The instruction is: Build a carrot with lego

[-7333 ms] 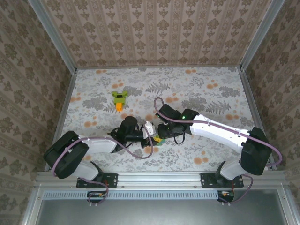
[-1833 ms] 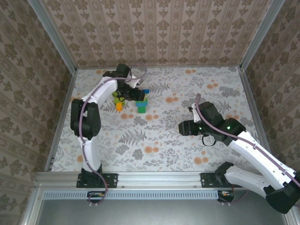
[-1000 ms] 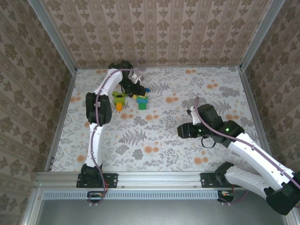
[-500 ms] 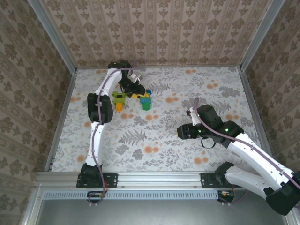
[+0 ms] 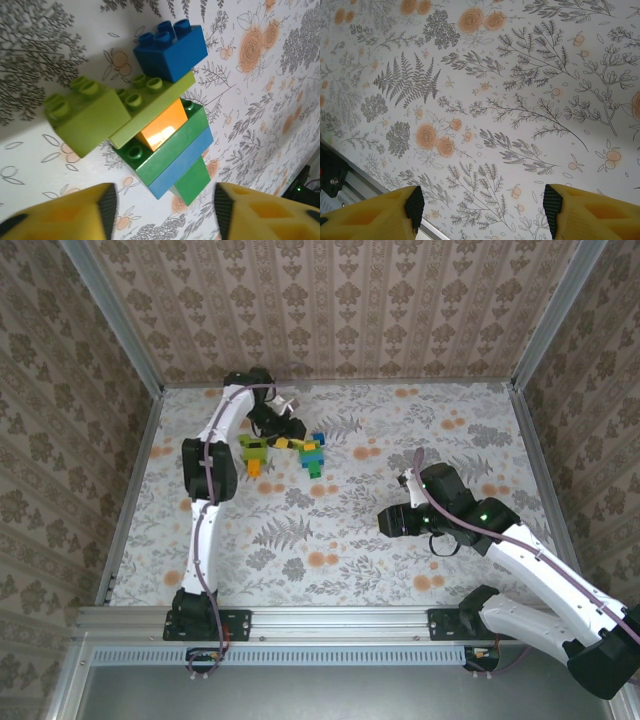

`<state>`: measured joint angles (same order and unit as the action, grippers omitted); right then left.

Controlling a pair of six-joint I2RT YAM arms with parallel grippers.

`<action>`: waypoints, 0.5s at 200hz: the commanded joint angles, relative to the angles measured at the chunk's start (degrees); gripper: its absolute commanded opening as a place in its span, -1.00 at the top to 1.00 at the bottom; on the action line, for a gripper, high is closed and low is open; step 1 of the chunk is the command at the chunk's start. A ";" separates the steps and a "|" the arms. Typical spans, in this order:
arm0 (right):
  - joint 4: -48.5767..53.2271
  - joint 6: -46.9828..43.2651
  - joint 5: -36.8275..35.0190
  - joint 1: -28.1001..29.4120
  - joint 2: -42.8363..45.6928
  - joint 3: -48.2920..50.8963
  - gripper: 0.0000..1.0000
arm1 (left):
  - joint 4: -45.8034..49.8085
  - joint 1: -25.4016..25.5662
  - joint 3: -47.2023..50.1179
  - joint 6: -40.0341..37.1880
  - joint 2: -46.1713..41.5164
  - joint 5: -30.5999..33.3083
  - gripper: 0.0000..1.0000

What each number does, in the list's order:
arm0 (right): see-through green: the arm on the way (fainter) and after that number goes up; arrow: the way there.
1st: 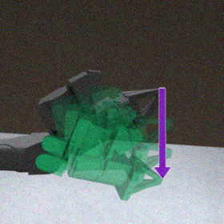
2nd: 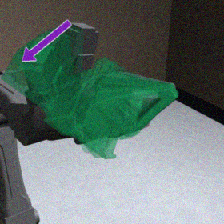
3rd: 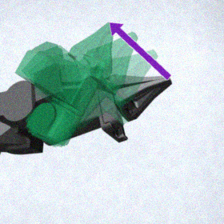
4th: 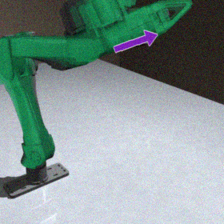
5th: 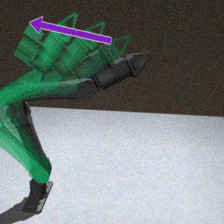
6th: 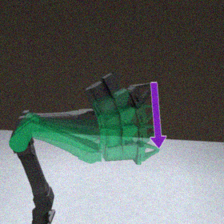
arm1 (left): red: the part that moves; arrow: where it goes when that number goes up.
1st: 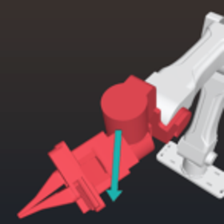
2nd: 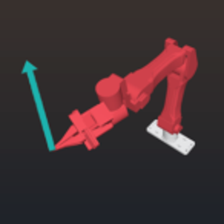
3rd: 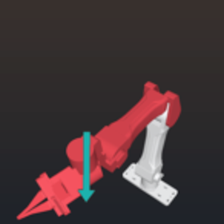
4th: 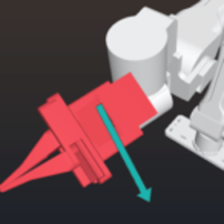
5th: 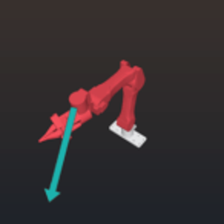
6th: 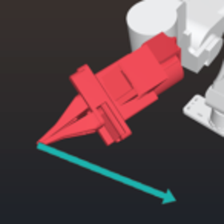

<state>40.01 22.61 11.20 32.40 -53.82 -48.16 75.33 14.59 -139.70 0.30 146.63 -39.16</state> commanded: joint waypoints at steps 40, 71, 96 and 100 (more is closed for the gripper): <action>0.17 -0.34 -5.05 -0.50 1.35 -0.20 -0.42 | -21.45 -2.08 30.58 1.01 -28.94 14.52 -1.00; -0.31 0.95 -12.53 -0.89 1.57 -2.63 -0.45 | -48.07 -7.26 59.23 10.47 -50.72 26.16 -1.00; -1.61 0.86 -17.37 -1.37 1.13 -4.51 -0.46 | -67.98 -13.66 79.59 16.01 -65.52 28.73 -1.00; -1.80 0.98 -18.17 -1.45 1.14 -4.69 -0.46 | -70.96 -14.05 82.23 16.05 -67.50 29.44 -1.00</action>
<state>39.97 22.74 0.58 31.59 -53.34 -49.71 28.14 4.67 -72.03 9.43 86.80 -17.30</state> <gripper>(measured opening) 0.729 0.994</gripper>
